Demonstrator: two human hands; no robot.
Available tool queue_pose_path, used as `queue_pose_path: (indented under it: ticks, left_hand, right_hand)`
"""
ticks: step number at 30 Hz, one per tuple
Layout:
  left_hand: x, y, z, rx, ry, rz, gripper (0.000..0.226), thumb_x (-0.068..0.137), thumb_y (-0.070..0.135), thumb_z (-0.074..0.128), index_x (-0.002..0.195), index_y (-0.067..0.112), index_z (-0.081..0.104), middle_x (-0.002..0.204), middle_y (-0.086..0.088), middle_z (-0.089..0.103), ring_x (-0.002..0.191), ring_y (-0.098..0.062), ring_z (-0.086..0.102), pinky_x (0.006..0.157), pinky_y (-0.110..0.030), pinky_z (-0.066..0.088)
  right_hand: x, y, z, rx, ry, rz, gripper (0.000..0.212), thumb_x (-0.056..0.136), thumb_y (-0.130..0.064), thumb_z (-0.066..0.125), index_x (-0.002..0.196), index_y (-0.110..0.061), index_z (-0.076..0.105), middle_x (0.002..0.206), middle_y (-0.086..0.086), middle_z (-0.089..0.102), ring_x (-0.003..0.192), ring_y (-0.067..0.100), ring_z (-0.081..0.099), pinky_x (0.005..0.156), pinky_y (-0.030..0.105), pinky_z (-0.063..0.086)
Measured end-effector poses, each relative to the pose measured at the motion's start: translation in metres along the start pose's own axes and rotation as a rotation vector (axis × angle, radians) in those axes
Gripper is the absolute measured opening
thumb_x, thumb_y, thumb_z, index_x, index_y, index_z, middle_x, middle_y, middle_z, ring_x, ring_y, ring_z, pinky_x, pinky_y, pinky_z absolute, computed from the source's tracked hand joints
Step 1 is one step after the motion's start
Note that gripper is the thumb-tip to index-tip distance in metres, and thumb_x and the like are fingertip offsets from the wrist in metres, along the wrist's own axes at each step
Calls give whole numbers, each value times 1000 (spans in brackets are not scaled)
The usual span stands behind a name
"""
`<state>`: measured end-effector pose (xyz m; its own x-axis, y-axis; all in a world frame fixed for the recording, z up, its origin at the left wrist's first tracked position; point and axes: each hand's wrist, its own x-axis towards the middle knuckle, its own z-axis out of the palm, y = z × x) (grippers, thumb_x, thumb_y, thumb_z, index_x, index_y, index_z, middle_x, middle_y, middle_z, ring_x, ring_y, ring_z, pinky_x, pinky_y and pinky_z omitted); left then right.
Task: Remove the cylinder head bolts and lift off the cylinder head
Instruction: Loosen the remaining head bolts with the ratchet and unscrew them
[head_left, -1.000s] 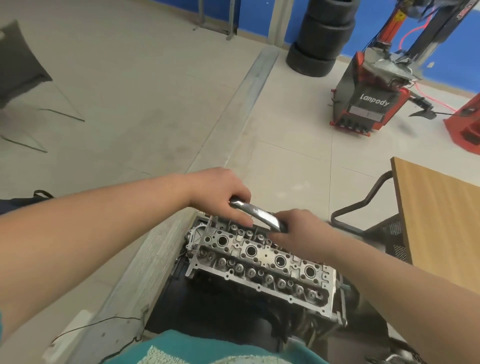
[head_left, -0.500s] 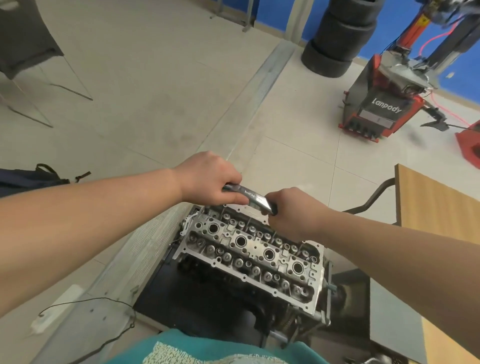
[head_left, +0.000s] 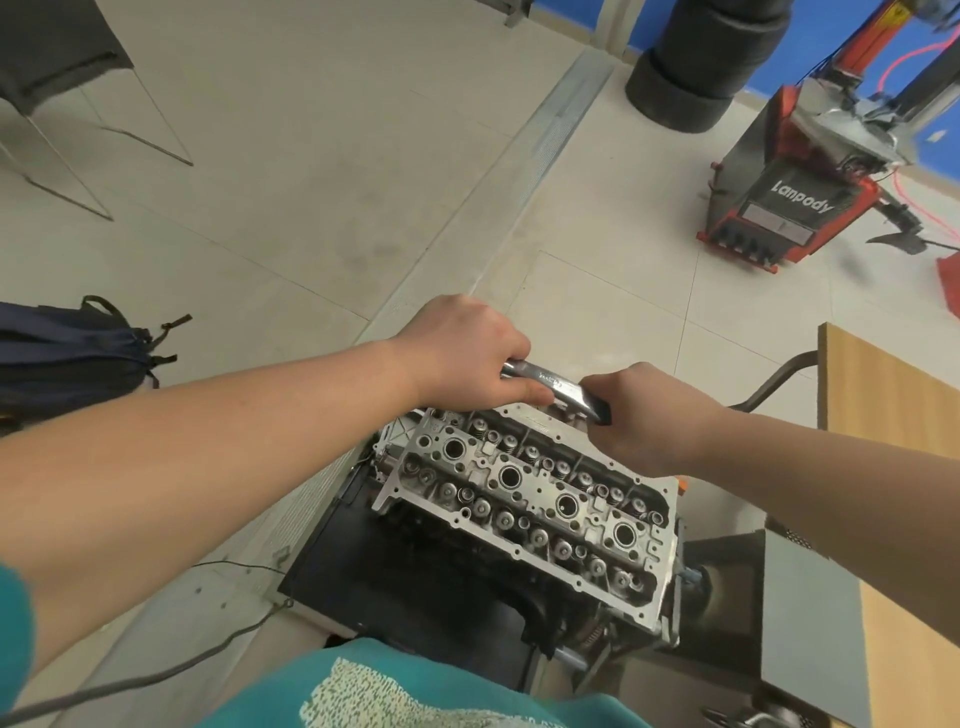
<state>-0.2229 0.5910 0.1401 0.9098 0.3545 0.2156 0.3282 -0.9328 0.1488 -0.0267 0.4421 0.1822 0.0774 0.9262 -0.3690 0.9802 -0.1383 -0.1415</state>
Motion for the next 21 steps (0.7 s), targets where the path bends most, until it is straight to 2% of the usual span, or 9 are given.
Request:
queue_pose_path:
  ticks: [2,4,8,10,13,15,16,19,21]
  left_hand:
    - [1,1,1,1,15,-23,67,86,91,33,70,30,54,65,15,50,65,-14,50,61,-30,39]
    - [2,3,2,6,30,-44,68,84,93,30,67,30,50,65,15,48,65,-15,49,63,-31,43]
    - [1,2,2,5,43,-4,68,79,95,18,61,32,37,63,15,49,63,-13,50,58,-29,34]
    - [-2,1,4,-2,25,31,69,80,95,18,60,32,37,62,15,50,60,-13,50,55,-27,28]
    - [-1,2,5,6,18,45,69,81,95,19,60,32,37,61,15,49,57,-10,46,54,-26,29]
    - [-2,-1,2,-15,18,33,69,82,95,22,59,32,38,58,16,47,55,-3,40,54,-24,26]
    - [-3,-3,2,-36,17,18,69,81,96,23,59,32,40,58,17,47,55,-1,40,54,-24,26]
    - [-2,-4,-1,-61,12,0,75,78,99,19,65,32,51,59,16,50,60,-9,51,57,-26,32]
    - [-1,0,0,-48,-1,10,74,77,99,17,66,33,50,61,16,51,63,-13,54,58,-28,34]
  right_hand:
    - [2,2,-2,-15,21,-18,25,87,-19,60,69,-30,47,61,-5,54,54,14,52,49,28,34]
    - [2,3,-5,-31,41,-41,29,87,-20,61,67,-32,43,59,-6,51,53,14,50,49,29,32]
    - [-5,0,-2,-122,82,-26,11,88,-28,59,79,-30,52,59,-7,52,54,12,50,48,27,30]
    - [-10,-4,3,-180,133,19,11,88,-43,57,88,-33,55,61,-9,54,56,13,54,49,26,30]
    - [-30,-4,15,-29,242,231,42,77,-83,54,96,-46,55,65,-15,62,59,5,58,51,24,40]
    - [-51,-3,26,276,387,353,52,74,-94,53,93,-47,63,66,-14,67,56,2,60,51,25,46]
    - [-61,-2,33,523,508,404,51,79,-90,56,91,-42,69,68,-12,70,56,3,63,51,26,48]
    - [-64,-10,55,1560,925,620,39,99,-49,63,80,-18,76,83,2,76,78,19,72,65,33,59]
    - [-51,-23,58,2221,1008,636,37,102,-35,62,76,-10,71,86,10,72,84,28,73,80,42,62]
